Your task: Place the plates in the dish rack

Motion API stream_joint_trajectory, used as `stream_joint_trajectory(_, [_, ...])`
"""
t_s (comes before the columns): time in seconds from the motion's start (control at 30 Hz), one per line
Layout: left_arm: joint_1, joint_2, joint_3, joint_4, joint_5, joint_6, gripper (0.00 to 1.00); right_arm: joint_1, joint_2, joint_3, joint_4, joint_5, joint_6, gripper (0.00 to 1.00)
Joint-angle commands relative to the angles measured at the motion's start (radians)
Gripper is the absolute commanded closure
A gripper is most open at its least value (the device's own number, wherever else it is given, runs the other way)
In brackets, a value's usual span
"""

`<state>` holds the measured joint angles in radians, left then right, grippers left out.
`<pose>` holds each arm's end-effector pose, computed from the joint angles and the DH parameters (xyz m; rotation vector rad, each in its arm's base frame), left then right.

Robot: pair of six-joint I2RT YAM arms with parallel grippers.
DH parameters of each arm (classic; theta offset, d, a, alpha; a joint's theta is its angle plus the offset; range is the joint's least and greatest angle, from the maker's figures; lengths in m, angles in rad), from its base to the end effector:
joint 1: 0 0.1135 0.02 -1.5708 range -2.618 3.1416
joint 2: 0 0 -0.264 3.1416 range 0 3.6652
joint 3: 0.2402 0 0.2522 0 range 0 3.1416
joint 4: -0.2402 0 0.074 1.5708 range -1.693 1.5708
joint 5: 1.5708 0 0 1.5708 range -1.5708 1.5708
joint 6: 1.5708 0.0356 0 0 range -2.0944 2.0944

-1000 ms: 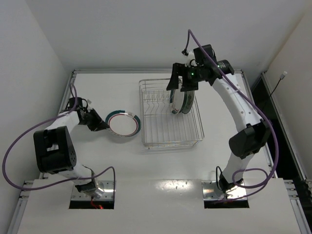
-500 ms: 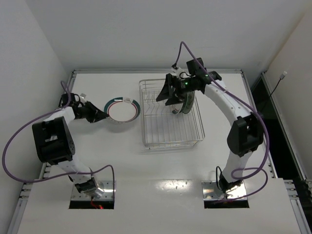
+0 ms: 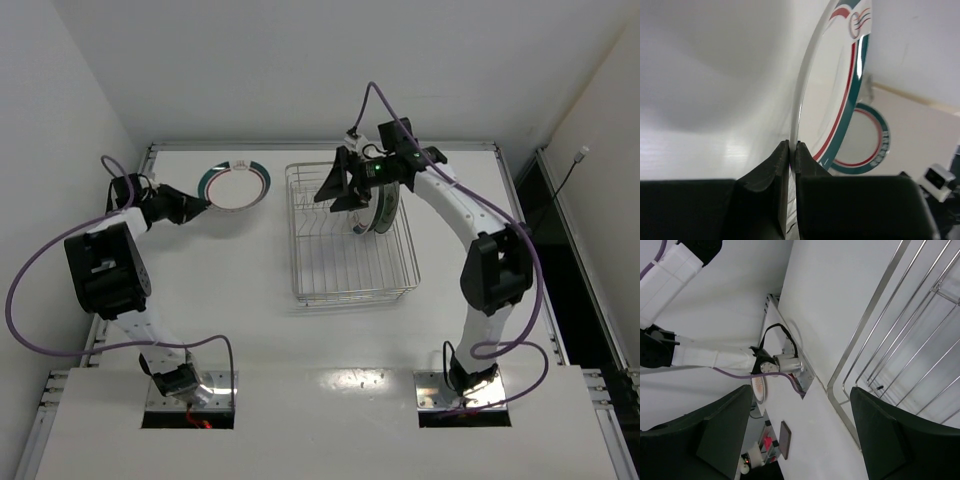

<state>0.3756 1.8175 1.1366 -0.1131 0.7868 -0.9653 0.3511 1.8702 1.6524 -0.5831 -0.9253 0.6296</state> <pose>0.3647 0.1167 0.1912 -1.1473 2.0891 -1.2126 0.3812 0.1699 0.3029 -0.1502 2.4944 1.5450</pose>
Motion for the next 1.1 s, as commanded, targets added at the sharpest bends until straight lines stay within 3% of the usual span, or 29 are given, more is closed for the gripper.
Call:
stream_joint_trajectory(0.0, [0.003, -0.07, 0.0, 0.305, 0.08, -0.209, 1.0, 0.006, 0.043, 0.082, 0.077, -0.05, 0.024, 0.24])
stream_joint_trajectory(0.03, [0.003, -0.07, -0.027, 0.413, 0.124, -0.269, 1.0, 0.006, 0.043, 0.096, 0.077, -0.061, 0.024, 0.24])
stream_joint_trajectory(0.07, [-0.006, -0.079, -0.166, 0.628, 0.15, -0.382, 1.0, 0.006, 0.059, 0.122, 0.077, -0.061, 0.024, 0.24])
stream_joint_trajectory(0.1, [-0.006, -0.08, -0.278, 1.318, 0.15, -0.804, 1.0, 0.006, 0.069, 0.133, 0.077, -0.072, 0.036, 0.24])
stream_joint_trajectory(0.13, [-0.006, -0.037, -0.376, 1.607, 0.012, -1.008, 1.0, 0.006, 0.082, 0.145, 0.088, -0.081, 0.036, 0.24])
stream_joint_trajectory(0.2, [-0.035, 0.031, -0.399, 1.853, -0.034, -1.247, 1.0, -0.003, 0.092, 0.191, 0.088, -0.081, 0.048, 0.24])
stream_joint_trajectory(0.23, [-0.035, 0.052, -0.353, 1.91, 0.004, -1.26, 1.0, -0.003, 0.116, 0.208, 0.088, -0.081, 0.048, 0.24])
stream_joint_trajectory(0.27, [-0.047, 0.052, -0.278, 1.891, 0.026, -1.251, 1.0, -0.003, 0.127, 0.239, 0.078, -0.09, 0.048, 0.24])
stream_joint_trajectory(0.37, [-0.081, -0.015, -0.247, 1.821, 0.068, -1.19, 1.0, -0.003, 0.155, 0.291, 0.078, -0.09, 0.048, 0.24])
stream_joint_trajectory(0.47, [-0.127, -0.053, -0.346, 1.782, 0.106, -1.155, 1.0, -0.003, 0.173, 0.316, 0.092, -0.061, 0.058, 0.24])
stream_joint_trajectory(0.73, [-0.266, -0.162, -0.411, 1.644, 0.192, -1.015, 1.0, 0.006, 0.181, 0.297, 0.123, 0.02, 0.061, 0.24])
stream_joint_trajectory(1.07, [-0.317, -0.187, -0.422, 1.543, 0.201, -0.946, 1.0, 0.006, 0.112, 0.232, 0.152, 0.083, 0.071, 0.24])
